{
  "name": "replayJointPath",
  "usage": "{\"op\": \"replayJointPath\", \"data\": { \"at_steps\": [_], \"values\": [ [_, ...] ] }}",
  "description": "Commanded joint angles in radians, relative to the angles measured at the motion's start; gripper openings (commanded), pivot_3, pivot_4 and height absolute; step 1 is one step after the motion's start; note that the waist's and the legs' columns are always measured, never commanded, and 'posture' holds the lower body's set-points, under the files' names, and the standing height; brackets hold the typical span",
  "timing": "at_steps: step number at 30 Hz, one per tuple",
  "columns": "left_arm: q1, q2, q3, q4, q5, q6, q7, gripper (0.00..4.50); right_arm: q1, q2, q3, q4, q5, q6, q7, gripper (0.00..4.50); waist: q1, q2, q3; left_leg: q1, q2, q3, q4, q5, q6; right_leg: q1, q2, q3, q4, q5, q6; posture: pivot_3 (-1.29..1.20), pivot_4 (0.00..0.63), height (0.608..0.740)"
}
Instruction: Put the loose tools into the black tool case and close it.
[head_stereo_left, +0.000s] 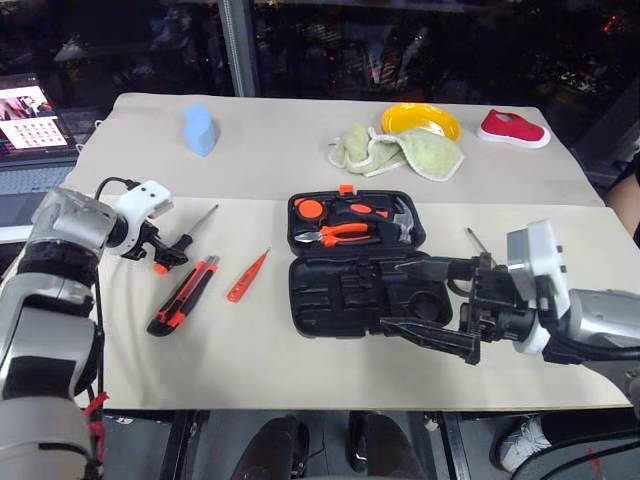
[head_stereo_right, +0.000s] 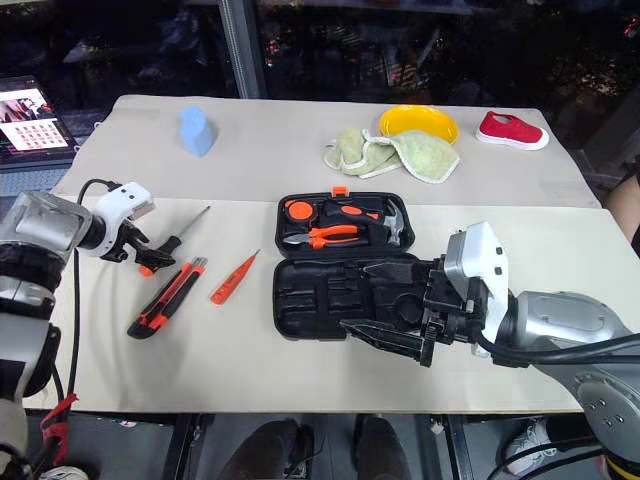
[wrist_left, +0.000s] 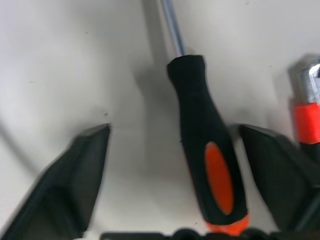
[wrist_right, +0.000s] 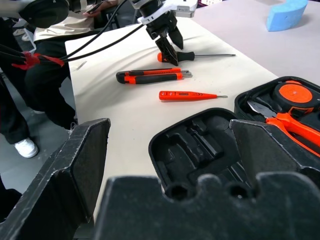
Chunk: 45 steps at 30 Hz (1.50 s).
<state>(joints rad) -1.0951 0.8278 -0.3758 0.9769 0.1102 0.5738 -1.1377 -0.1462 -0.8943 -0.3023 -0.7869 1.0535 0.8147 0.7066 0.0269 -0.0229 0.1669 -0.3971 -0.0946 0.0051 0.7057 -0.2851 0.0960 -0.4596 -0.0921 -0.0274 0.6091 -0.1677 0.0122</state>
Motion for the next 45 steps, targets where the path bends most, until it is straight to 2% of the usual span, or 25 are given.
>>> {"op": "replayJointPath", "data": {
  "at_steps": [1, 5, 6, 11, 13, 15, 17, 19, 22, 30, 34, 39, 45],
  "values": [
    [-0.032, -0.009, 0.002, 0.074, 0.05, -0.041, 0.009, 2.67, -0.004, -0.017, -0.032, -0.026, -0.009, -0.036, -0.004, 4.5, 0.0, 0.0, 0.0, 0.0, 0.0, 0.0, 0.0, 0.0, 0.0, 0.0, 0.0, 0.0, 0.0, 0.0, 0.0, 0.0, 0.15, 0.732],
    [-0.048, -0.02, 0.017, 0.108, 0.063, -0.068, 0.011, 1.08, 0.022, -0.023, -0.042, -0.029, -0.029, -0.05, 0.004, 4.5, -0.002, 0.0, 0.0, 0.001, 0.001, 0.0, 0.004, 0.0, -0.001, 0.001, 0.0, 0.002, 0.003, 0.001, -0.001, 0.0, 0.15, 0.732],
    [-0.053, -0.022, 0.026, 0.116, 0.064, -0.078, 0.02, 0.84, 0.031, -0.025, -0.045, -0.026, -0.037, -0.054, 0.008, 4.5, -0.002, 0.0, 0.0, 0.001, 0.002, 0.0, 0.005, 0.0, 0.0, 0.001, 0.0, 0.002, 0.004, 0.001, -0.001, 0.0, 0.15, 0.732],
    [-0.083, -0.017, 0.075, 0.131, 0.056, -0.16, 0.04, 0.81, 0.089, -0.03, -0.079, -0.021, -0.061, -0.068, 0.02, 4.5, 0.0, -0.001, 0.0, 0.0, 0.002, 0.0, 0.009, -0.001, 0.003, 0.001, 0.0, 0.002, 0.005, 0.001, -0.001, 0.0, 0.15, 0.732],
    [-0.106, -0.03, 0.1, 0.086, 0.029, -0.243, -0.004, 0.81, 0.131, -0.03, -0.118, -0.02, -0.064, -0.069, 0.022, 4.5, 0.001, -0.001, 0.0, -0.001, 0.002, 0.0, 0.009, -0.002, 0.003, 0.0, 0.0, 0.001, 0.004, 0.001, -0.001, 0.0, 0.15, 0.732],
    [-0.141, -0.049, 0.113, 0.052, 0.012, -0.247, -0.058, 0.81, 0.165, -0.03, -0.151, -0.017, -0.07, -0.07, 0.021, 4.5, 0.012, -0.004, 0.0, -0.004, 0.002, 0.0, 0.01, -0.002, 0.004, -0.001, 0.0, 0.001, 0.003, 0.002, 0.0, 0.0, 0.15, 0.732],
    [-0.177, -0.097, 0.116, -0.046, -0.032, -0.241, -0.179, 0.81, 0.205, -0.022, -0.197, -0.017, -0.07, -0.069, 0.013, 4.5, 0.024, -0.005, 0.0, -0.01, 0.002, -0.002, 0.014, -0.002, 0.004, -0.005, 0.0, -0.002, 0.004, 0.003, 0.001, 0.0, 0.15, 0.732],
    [-0.182, -0.146, 0.096, -0.162, -0.058, -0.252, -0.272, 0.81, 0.243, -0.016, -0.229, -0.024, -0.071, -0.068, 0.005, 4.5, 0.033, -0.005, 0.0, -0.013, 0.001, -0.004, 0.018, -0.003, 0.005, -0.005, 0.0, -0.006, 0.004, 0.004, 0.003, 0.0, 0.15, 0.732],
    [-0.151, -0.218, 0.043, -0.304, -0.055, -0.225, -0.329, 0.81, 0.23, -0.005, -0.202, -0.009, -0.073, -0.069, -0.025, 4.5, 0.03, -0.004, -0.001, -0.013, 0.0, -0.005, 0.021, -0.004, 0.007, 0.0, 0.0, -0.008, 0.002, 0.005, 0.005, 0.0, 0.15, 0.732],
    [-0.079, -0.36, -0.084, -0.512, -0.017, -0.075, -0.339, 0.81, 0.236, 0.004, -0.198, 0.005, -0.087, -0.073, -0.026, 4.5, -0.003, -0.004, 0.0, -0.009, 0.0, -0.003, 0.022, -0.003, 0.006, 0.0, 0.0, -0.004, 0.002, 0.005, 0.004, 0.0, 0.15, 0.732],
    [-0.072, -0.433, -0.129, -0.515, 0.007, 0.033, -0.282, 0.81, 0.211, 0.026, -0.222, 0.024, -0.032, -0.058, -0.077, 4.5, 0.001, -0.004, 0.0, -0.008, 0.001, -0.004, 0.022, -0.003, 0.005, 0.002, 0.0, -0.002, 0.003, 0.004, 0.004, 0.0, 0.15, 0.732],
    [-0.071, -0.468, -0.166, -0.496, 0.018, 0.027, -0.268, 0.81, 0.204, 0.04, -0.249, 0.025, 0.014, -0.056, -0.142, 4.5, 0.001, -0.004, 0.0, -0.007, 0.001, -0.003, 0.022, -0.003, 0.006, 0.001, 0.0, -0.001, 0.004, 0.005, 0.004, 0.0, 0.15, 0.732],
    [-0.104, -0.499, -0.19, -0.368, 0.058, -0.083, -0.221, 0.81, 0.227, 0.054, -0.26, -0.008, 0.033, -0.062, -0.204, 4.5, 0.012, -0.003, -0.001, -0.008, 0.001, -0.003, 0.022, -0.004, 0.007, 0.0, 0.0, -0.001, 0.003, 0.005, 0.004, 0.0, 0.15, 0.732]
  ]
}}
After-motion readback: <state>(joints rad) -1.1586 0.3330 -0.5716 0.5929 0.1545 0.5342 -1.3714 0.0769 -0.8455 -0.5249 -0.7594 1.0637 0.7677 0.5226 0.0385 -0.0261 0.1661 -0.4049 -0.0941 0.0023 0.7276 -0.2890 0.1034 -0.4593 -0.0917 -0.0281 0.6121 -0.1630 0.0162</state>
